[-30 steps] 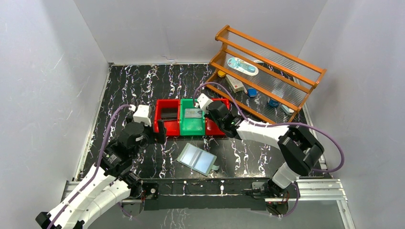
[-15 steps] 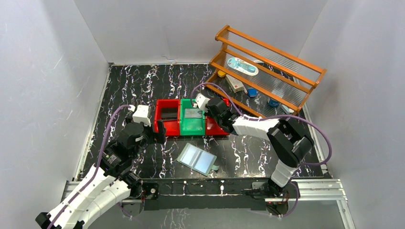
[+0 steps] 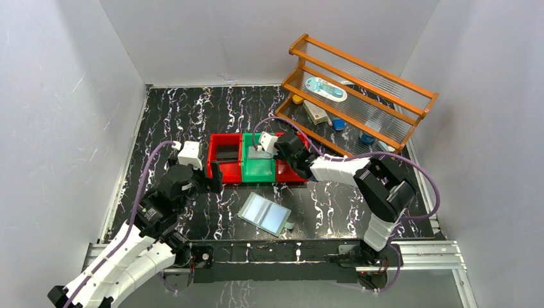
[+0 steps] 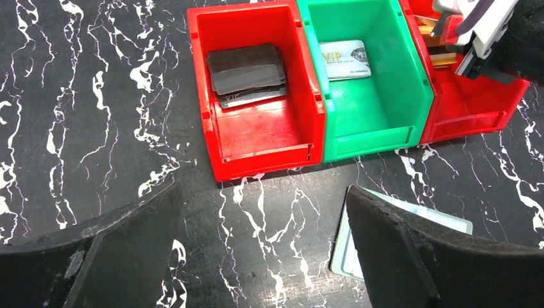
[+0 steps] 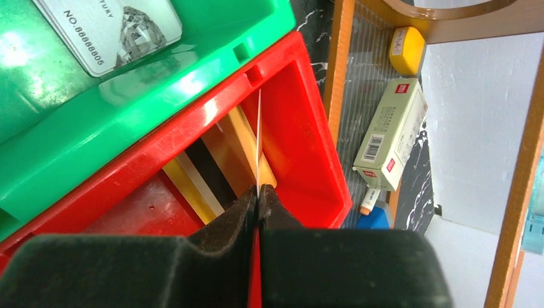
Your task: Take the credit cards out of the card holder
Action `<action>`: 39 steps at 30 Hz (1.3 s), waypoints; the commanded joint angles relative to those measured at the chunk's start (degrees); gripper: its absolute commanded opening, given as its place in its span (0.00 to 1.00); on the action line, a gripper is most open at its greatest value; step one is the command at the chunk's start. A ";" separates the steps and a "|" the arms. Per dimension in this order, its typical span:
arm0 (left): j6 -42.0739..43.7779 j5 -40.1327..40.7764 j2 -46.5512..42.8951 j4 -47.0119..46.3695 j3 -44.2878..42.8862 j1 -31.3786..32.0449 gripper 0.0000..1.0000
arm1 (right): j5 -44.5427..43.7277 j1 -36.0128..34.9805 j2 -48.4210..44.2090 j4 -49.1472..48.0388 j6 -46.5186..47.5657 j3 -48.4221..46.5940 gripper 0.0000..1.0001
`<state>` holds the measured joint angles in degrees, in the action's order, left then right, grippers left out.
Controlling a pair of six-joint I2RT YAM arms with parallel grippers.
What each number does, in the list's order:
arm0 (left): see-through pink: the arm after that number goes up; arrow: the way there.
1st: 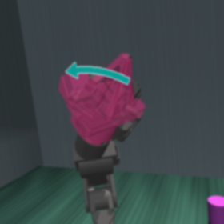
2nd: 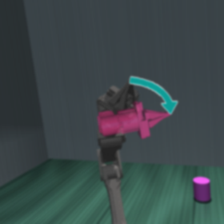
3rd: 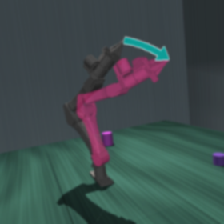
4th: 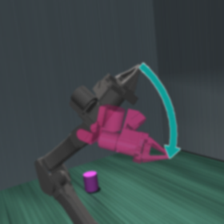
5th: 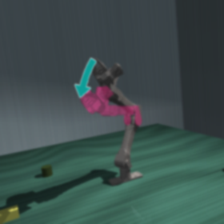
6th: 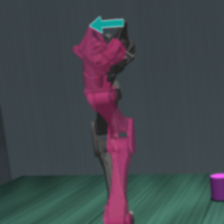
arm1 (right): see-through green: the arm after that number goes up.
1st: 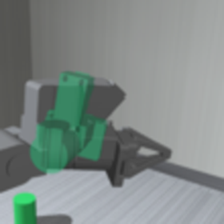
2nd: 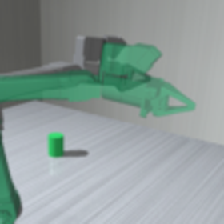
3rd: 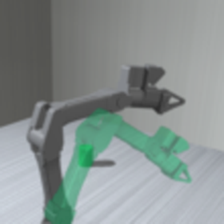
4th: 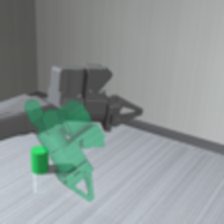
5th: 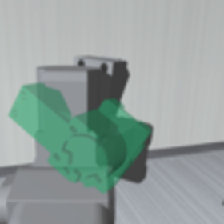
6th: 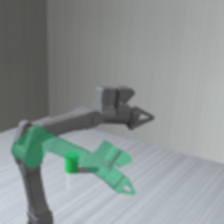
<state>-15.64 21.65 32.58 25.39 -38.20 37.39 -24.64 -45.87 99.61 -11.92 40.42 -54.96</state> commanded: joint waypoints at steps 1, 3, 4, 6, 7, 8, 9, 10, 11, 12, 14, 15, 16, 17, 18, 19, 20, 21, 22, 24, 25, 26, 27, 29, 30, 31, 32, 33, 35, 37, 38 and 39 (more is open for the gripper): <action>-0.01 0.77 -0.07 -0.25 0.13 0.04 0.98 | 2.18 0.16 1.83 0.58 2.97 -1.62 0.15; -0.08 0.89 0.05 -0.25 0.07 -0.03 0.98 | 2.46 0.16 2.44 2.09 2.83 -2.58 0.17; -0.11 0.86 0.06 -0.25 0.15 -0.01 0.98 | 2.27 0.19 2.48 2.68 2.82 -2.99 0.19; -0.18 0.93 0.16 -0.29 0.21 -0.01 0.98 | 2.02 0.16 2.21 3.19 2.61 -3.26 0.21; -0.18 0.98 0.16 -0.27 0.21 0.05 0.98 | 2.16 0.16 1.92 3.22 2.33 -3.25 0.23; -0.18 1.02 0.20 -0.25 0.14 0.02 0.98 | 2.34 0.16 1.39 3.14 1.85 -3.08 0.27; -0.18 1.03 0.16 -0.25 0.22 0.01 0.98 | 2.59 0.16 0.89 3.07 1.22 -2.99 0.32; -0.18 1.06 0.20 -0.25 0.21 -0.01 0.98 | 2.98 0.16 0.58 2.99 0.71 -2.94 0.36; -0.18 1.04 0.21 -0.25 0.15 -0.03 0.98 | 3.26 0.16 0.52 2.92 0.21 -2.77 0.39; -0.19 1.04 0.21 -0.25 0.22 -0.02 0.98 | 3.43 0.16 -1.26 2.70 -0.06 -2.64 0.42; -0.23 0.96 0.20 -0.24 0.22 0.00 0.98 | 3.56 0.16 -2.61 2.43 -0.26 -2.30 0.45; -0.19 0.94 0.21 -0.25 0.18 -0.01 0.98 | 3.55 0.16 -3.21 2.40 -0.31 -2.14 0.46; -0.18 0.94 0.19 -0.25 0.18 0.01 0.98 | 3.46 0.16 -3.96 2.42 -0.66 -2.05 0.47; -0.18 0.94 0.20 -0.25 0.18 -0.02 0.98 | 3.39 0.16 -4.88 2.40 -1.39 -1.75 0.48; -0.18 1.02 0.21 -0.25 0.22 -0.02 0.98 | 3.42 0.16 -6.01 2.23 -2.20 -1.47 0.49; -0.26 1.07 0.21 -0.25 0.20 0.03 0.98 | 3.50 0.16 -7.35 1.53 -3.37 -0.90 0.50; -0.28 1.17 0.13 -0.25 0.22 0.02 0.98 | 3.47 0.21 -8.93 0.44 -4.58 -0.01 0.52; -0.31 1.26 0.20 -0.25 0.20 0.02 0.98 | 3.65 0.17 -10.54 -0.51 -6.52 0.78 0.53; -0.35 1.29 0.19 -0.25 0.18 0.03 0.98 | 3.90 0.16 -12.85 -1.00 -8.83 1.32 0.54; -0.36 1.29 0.33 -0.25 0.15 0.04 0.98 | 4.99 0.16 -16.38 -0.63 -17.79 1.61 0.57; -0.40 1.32 0.44 -0.33 0.18 -0.02 0.98 | 6.39 0.16 -18.15 1.05 -25.06 1.03 0.57; -0.36 1.37 0.49 -0.29 0.20 0.01 0.98 | 8.22 0.16 -19.58 2.88 -32.29 0.52 0.57; -0.40 1.44 0.55 -0.31 0.22 0.02 0.98 | 10.22 0.16 -20.79 4.68 -40.25 0.18 0.57; -0.49 1.82 0.80 -0.25 0.11 -0.01 0.98 | 13.56 0.14 -22.15 8.85 -54.99 -0.43 0.57; -0.57 2.16 0.86 -0.25 0.13 -0.01 0.98 | 14.60 0.09 -22.21 11.76 -61.69 -0.93 0.56; -0.68 2.62 0.90 -0.17 0.19 -0.03 0.98 | 15.75 0.08 -21.98 14.79 -67.36 -1.43 0.56; -0.78 3.06 0.91 -0.16 0.22 0.01 0.98 | 17.90 -0.03 -21.60 16.52 -71.64 -1.57 0.56; -0.94 3.62 0.91 -0.12 0.18 0.02 0.98 | 19.74 -0.55 -21.23 17.25 -74.50 -1.30 0.56; -1.41 5.31 0.93 0.05 0.24 -0.01 0.98 | 17.23 -3.35 -20.72 18.97 -79.90 -0.59 0.58; -2.10 7.37 1.07 0.46 0.23 -0.03 0.98 | 9.48 -7.63 -20.04 22.74 -85.19 -0.68 0.59; -2.50 8.43 1.15 0.72 0.16 -0.01 0.98 | 6.61 -9.36 -19.55 24.78 -87.65 -0.91 0.60; -2.86 9.48 1.24 0.95 0.14 -0.03 0.98 | 3.89 -10.88 -18.90 26.78 -90.29 -1.23 0.61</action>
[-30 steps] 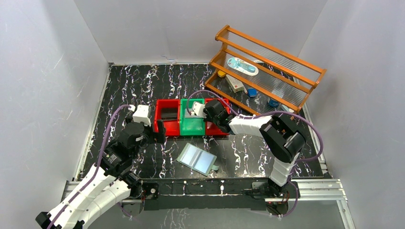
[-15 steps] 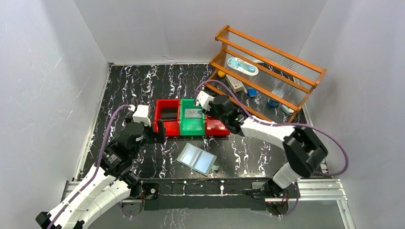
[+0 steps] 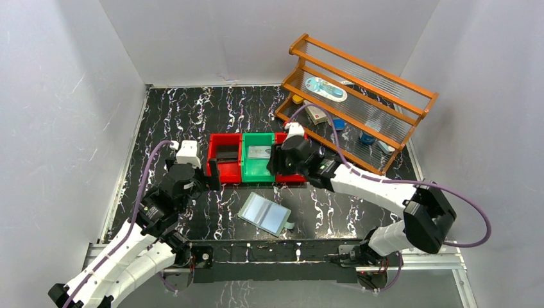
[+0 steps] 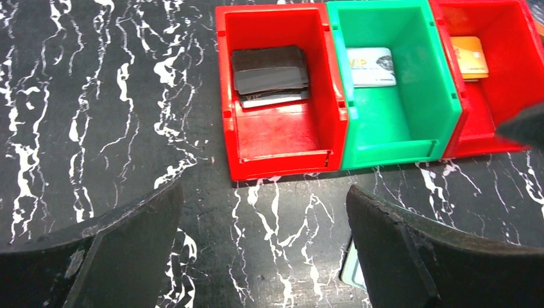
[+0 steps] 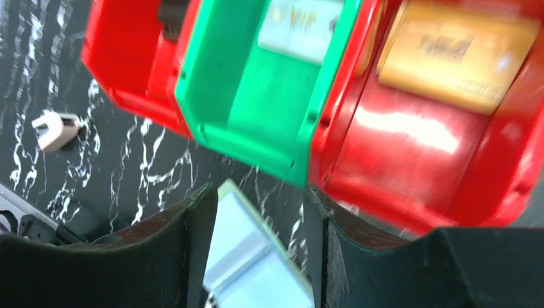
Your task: Take the credit cards out of the card holder
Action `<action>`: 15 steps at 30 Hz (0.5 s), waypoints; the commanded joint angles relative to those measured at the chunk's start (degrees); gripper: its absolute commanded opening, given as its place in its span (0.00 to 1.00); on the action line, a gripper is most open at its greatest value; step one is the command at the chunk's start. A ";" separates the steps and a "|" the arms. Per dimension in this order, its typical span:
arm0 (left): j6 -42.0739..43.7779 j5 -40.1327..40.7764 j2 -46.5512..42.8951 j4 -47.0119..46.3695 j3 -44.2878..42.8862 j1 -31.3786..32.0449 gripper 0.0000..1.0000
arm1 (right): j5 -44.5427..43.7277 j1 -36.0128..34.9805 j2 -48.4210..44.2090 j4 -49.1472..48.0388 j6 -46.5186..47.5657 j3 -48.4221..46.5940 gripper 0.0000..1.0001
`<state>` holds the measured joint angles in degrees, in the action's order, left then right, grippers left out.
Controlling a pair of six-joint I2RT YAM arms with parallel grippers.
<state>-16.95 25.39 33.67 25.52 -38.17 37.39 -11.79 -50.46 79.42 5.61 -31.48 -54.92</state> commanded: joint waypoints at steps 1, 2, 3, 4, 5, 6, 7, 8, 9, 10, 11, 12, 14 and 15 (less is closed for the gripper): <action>-1.96 6.79 0.21 1.11 -0.06 -0.03 0.98 | -11.03 -7.86 2.01 11.06 -20.52 -1.80 0.62; -2.33 7.58 0.24 1.33 -0.07 -0.03 0.98 | -13.40 -9.58 2.93 13.62 -22.64 -2.55 0.62; -2.59 8.32 0.18 1.49 -0.09 -0.03 0.98 | -15.69 -11.42 4.02 15.48 -24.87 -3.46 0.63; -2.76 8.93 0.12 1.65 -0.13 -0.03 0.98 | -17.57 -13.03 5.35 17.16 -26.59 -4.47 0.65; -3.00 9.42 0.04 1.78 -0.17 -0.03 0.98 | -19.36 -14.41 6.81 19.21 -28.59 -5.63 0.66; -3.20 9.90 -0.11 1.88 -0.15 -0.03 0.98 | -20.96 -15.53 8.88 21.15 -31.43 -6.79 0.68; -3.26 10.44 -0.32 1.90 -0.15 -0.03 0.98 | -21.48 -16.70 10.42 23.04 -33.16 -8.29 0.69; -3.26 10.73 -0.54 1.95 -0.09 -0.02 0.98 | -21.80 -17.44 11.91 24.00 -34.42 -9.52 0.70; -3.34 11.18 -0.86 1.99 -0.13 -0.03 0.98 | -22.22 -18.43 14.23 25.23 -35.44 -11.10 0.71; -3.43 11.70 -1.16 2.12 0.00 -0.03 0.98 | -22.57 -19.52 16.97 27.11 -36.82 -14.13 0.72; -3.61 12.24 -1.64 2.30 -0.04 -0.04 0.98 | -22.36 -20.46 19.65 29.53 -38.30 -17.03 0.73; -3.77 13.04 -2.19 2.45 -0.14 -0.03 0.98 | -22.02 -20.96 23.25 31.24 -39.46 -19.91 0.74; -4.29 15.24 -3.47 2.99 0.10 -0.03 0.98 | -21.23 -22.12 28.84 35.38 -42.07 -25.25 0.75; -4.47 15.94 -4.01 3.05 0.15 -0.02 0.98 | -21.57 -22.65 31.10 37.22 -43.23 -27.17 0.75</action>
<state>-20.51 36.91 31.42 27.62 -38.17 37.39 -31.35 -71.44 105.32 34.30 -68.95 -75.26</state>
